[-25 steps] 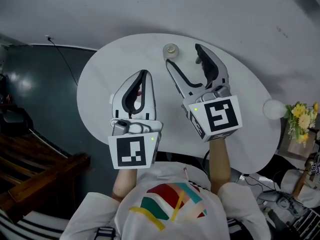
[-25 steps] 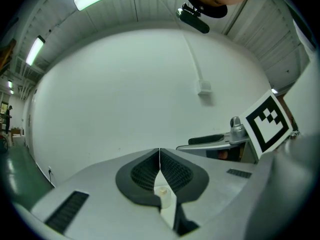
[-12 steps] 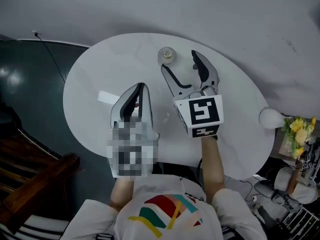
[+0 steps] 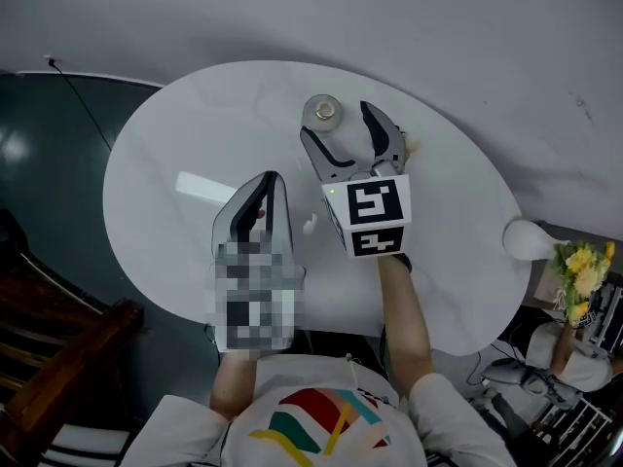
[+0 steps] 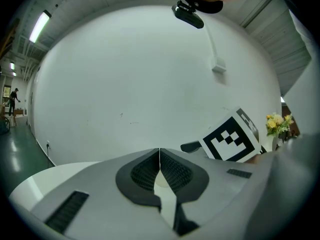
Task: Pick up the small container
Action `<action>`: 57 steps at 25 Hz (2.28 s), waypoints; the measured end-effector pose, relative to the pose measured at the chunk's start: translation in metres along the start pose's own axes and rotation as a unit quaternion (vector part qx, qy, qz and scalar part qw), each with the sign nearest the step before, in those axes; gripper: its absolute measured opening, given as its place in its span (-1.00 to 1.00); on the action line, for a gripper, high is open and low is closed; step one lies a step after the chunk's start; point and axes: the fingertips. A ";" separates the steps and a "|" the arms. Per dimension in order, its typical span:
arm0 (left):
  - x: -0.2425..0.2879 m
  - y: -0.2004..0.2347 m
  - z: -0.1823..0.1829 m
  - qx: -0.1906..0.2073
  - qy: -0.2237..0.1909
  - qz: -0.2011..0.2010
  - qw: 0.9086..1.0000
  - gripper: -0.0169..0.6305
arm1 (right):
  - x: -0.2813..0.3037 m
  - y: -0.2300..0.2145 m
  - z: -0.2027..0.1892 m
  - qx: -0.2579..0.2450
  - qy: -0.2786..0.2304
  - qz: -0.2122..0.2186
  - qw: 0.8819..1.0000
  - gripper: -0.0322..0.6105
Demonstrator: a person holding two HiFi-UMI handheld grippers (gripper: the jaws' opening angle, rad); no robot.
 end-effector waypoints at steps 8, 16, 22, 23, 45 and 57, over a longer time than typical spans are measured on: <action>0.012 0.024 -0.025 -0.008 0.019 0.011 1.000 -0.89 | 0.031 -0.002 -0.035 0.014 0.035 0.000 0.999 0.22; 0.019 0.037 -0.050 -0.007 0.037 0.013 0.999 -0.89 | 0.049 0.000 -0.053 0.034 0.043 -0.002 0.999 0.22; 0.025 0.043 -0.064 -0.012 0.046 0.019 0.999 -0.89 | 0.063 0.000 -0.066 0.036 0.048 -0.007 0.998 0.22; 0.026 0.044 -0.066 -0.012 0.047 0.020 0.999 -0.89 | 0.065 0.000 -0.068 0.037 0.050 -0.007 0.998 0.22; 0.035 0.057 -0.087 -0.014 0.063 0.027 0.998 -0.89 | 0.082 -0.004 -0.075 0.057 0.028 -0.033 0.997 0.16; 0.036 0.050 -0.080 -0.012 0.047 0.017 0.999 -0.89 | 0.081 -0.003 -0.074 0.055 0.026 -0.032 0.998 0.16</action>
Point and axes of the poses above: the fingertips, and each gripper's own axes: x forward along the fingers, y to its left, z out of its top, and after that the axes turned 1 degree about -z, right-handed
